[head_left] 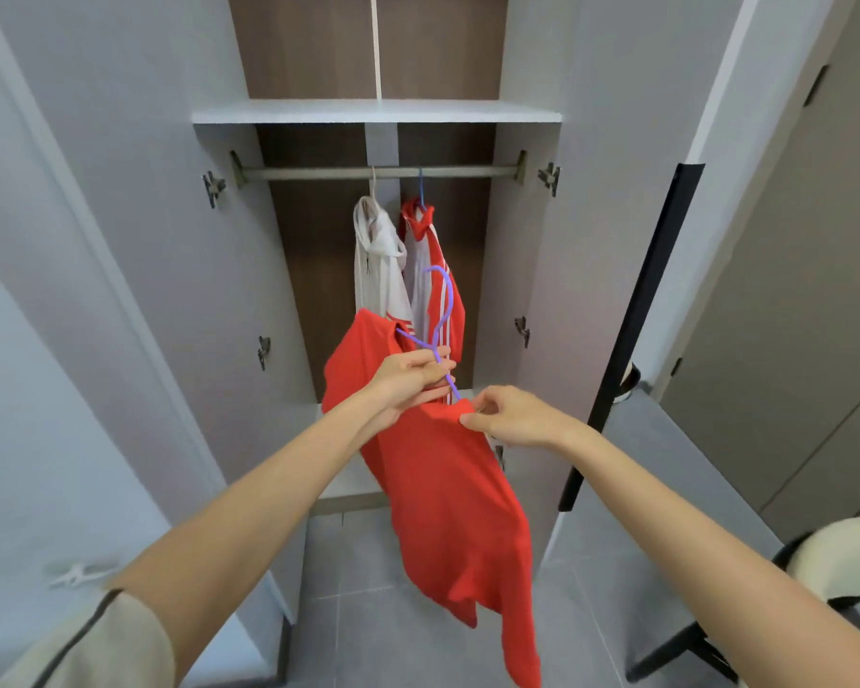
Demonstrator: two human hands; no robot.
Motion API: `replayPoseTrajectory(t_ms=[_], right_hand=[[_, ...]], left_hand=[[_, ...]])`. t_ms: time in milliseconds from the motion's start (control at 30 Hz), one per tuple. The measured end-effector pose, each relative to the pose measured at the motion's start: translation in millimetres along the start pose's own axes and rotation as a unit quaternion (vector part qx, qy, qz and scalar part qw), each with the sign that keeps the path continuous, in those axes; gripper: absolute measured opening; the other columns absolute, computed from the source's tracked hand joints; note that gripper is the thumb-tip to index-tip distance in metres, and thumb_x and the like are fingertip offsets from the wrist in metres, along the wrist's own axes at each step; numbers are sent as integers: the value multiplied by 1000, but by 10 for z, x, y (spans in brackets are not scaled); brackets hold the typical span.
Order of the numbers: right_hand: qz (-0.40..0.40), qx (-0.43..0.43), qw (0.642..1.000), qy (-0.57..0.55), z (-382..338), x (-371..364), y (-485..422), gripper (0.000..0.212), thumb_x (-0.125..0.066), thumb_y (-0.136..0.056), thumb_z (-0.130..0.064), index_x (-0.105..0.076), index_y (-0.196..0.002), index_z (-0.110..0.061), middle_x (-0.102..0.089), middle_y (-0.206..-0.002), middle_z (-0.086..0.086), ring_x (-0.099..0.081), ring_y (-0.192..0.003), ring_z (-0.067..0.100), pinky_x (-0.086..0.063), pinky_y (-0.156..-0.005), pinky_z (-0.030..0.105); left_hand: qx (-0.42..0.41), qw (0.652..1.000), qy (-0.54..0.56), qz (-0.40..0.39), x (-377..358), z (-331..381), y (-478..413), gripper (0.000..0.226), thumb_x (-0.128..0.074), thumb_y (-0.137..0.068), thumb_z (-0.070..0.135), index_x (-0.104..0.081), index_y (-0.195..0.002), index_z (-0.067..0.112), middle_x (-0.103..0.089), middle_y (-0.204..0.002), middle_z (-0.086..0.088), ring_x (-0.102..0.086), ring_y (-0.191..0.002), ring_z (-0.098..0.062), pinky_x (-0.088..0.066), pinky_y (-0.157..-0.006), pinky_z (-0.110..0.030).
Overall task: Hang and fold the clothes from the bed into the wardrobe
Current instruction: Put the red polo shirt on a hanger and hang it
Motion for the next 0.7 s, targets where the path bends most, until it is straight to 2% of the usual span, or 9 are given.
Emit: replayPoseTrajectory(t_ms=[67, 133, 233, 300, 400, 467, 567, 700], right_hand=[[17, 9, 998, 63, 68, 60, -151, 28, -57, -93, -33, -60, -108, -9, -65, -104, 7, -62, -91, 22, -50, -78, 33], [45, 20, 993, 108, 162, 160, -309, 27, -54, -94, -31, -60, -105, -7, -65, -106, 11, -61, -98, 28, -49, -82, 37], [67, 28, 992, 99, 330, 372, -549, 25, -51, -97, -32, -55, -104, -9, -63, -110, 12, -59, -101, 30, -47, -83, 38], [90, 28, 993, 72, 448, 549, -694, 17, -49, -98, -29, -50, -99, -12, -62, -110, 13, -57, -103, 32, -44, -81, 37], [134, 19, 991, 3, 620, 823, -873, 8, -47, -99, -22, -49, -99, -14, -61, -103, 10, -56, -102, 30, -36, -72, 31], [142, 4, 990, -25, 735, 983, -992, 6, -47, -98, -20, -49, -97, -15, -57, -98, 6, -55, -96, 27, -34, -71, 30], [121, -43, 988, -81, 895, 1104, -1204, 10, -42, -100, -20, -49, -99, -12, -53, -99, 6, -50, -91, 21, -36, -72, 29], [126, -90, 981, -119, 1095, 1120, -1532, 25, -35, -101, -14, -52, -113, 0, -54, -107, 12, -48, -94, 22, -37, -77, 30]], left_hand=[[-15, 1000, 0, 16, -30, 31, -181, 24, -58, -92, 3, -62, -115, -3, -54, -135, -3, -59, -104, -16, -55, -76, -24], [-18, 1000, 0, 18, -82, 80, -384, 23, -57, -94, 6, -62, -115, -2, -57, -128, -3, -57, -101, -18, -56, -71, -22], [-4, 1000, -12, 3, -234, 184, -707, 23, -54, -97, 19, -63, -112, 5, -63, -109, 1, -61, -100, -21, -55, -75, -27], [-2, 999, -49, -6, -348, 276, -929, 24, -54, -97, 27, -64, -110, 10, -62, -93, 2, -64, -91, -16, -57, -70, -24], [-26, 985, -173, -8, -479, 399, -1264, 19, -54, -97, 27, -66, -105, 15, -59, -105, 7, -61, -82, -7, -53, -58, -16], [-21, 976, -217, -6, -565, 423, -1496, 18, -55, -95, 23, -69, -102, 14, -60, -100, 10, -58, -79, -6, -50, -57, -15], [-15, 968, -250, 5, -704, 383, -1795, 17, -55, -94, 17, -70, -101, 11, -63, -91, -1, -55, -74, -7, -49, -63, -19], [-43, 954, -296, 30, -750, 354, -2160, 29, -51, -97, 13, -64, -122, 9, -62, -121, -6, -57, -99, -13, -48, -76, -22]])
Point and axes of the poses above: each hand's wrist, its own y-axis away from the middle knuckle, its own x-axis out of the back of the hand, z = x × y, the point moved 2 cm from there along -y, towards the middle knuckle
